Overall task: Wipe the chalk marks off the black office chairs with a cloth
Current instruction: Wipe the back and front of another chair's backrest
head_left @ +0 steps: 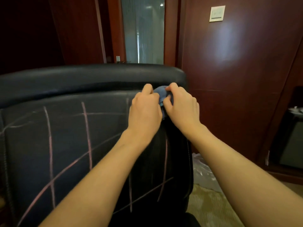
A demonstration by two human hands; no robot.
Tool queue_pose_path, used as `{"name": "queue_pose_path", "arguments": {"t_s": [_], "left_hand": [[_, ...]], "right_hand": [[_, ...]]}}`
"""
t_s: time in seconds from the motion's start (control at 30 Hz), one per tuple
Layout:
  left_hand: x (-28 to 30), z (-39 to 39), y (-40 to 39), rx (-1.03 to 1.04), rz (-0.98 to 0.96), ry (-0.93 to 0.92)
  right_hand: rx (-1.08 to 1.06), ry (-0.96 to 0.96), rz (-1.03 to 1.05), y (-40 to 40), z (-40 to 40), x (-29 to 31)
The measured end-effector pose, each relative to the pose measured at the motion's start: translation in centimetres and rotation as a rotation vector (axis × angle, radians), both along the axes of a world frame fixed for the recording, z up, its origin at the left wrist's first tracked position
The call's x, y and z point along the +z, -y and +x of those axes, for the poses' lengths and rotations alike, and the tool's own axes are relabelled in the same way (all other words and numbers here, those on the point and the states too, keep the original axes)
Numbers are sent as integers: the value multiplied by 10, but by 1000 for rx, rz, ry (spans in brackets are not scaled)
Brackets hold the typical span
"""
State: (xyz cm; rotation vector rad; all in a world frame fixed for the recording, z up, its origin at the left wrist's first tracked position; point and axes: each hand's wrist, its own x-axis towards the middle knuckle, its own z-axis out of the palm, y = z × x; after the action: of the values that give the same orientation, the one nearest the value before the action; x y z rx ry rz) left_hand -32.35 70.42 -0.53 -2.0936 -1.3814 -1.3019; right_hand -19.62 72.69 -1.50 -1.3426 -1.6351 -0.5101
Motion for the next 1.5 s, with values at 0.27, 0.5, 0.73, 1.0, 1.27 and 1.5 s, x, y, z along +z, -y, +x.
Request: {"name": "queue_pose_path", "arguments": {"t_s": [0.27,0.5,0.73,1.0,1.27,1.5], "left_hand": [[-69,1,28,-95,-21,-61],[-97,-12,54,-197,-12,6],[-6,-10,27,-105,128,73],[-76,-12,42,-145,-8,20],[-144,-15,81,-174,-207,-54],[-71,-20,73,-149,-9,-59]], "right_hand": [[-56,136,77,38,15,-68],[57,161,18,70,26,-75],[18,145,117,45,14,15],[9,118,48,47,13,-85],[73,123,-77,85,15,-152],[185,109,-10,88,22,-52]]}}
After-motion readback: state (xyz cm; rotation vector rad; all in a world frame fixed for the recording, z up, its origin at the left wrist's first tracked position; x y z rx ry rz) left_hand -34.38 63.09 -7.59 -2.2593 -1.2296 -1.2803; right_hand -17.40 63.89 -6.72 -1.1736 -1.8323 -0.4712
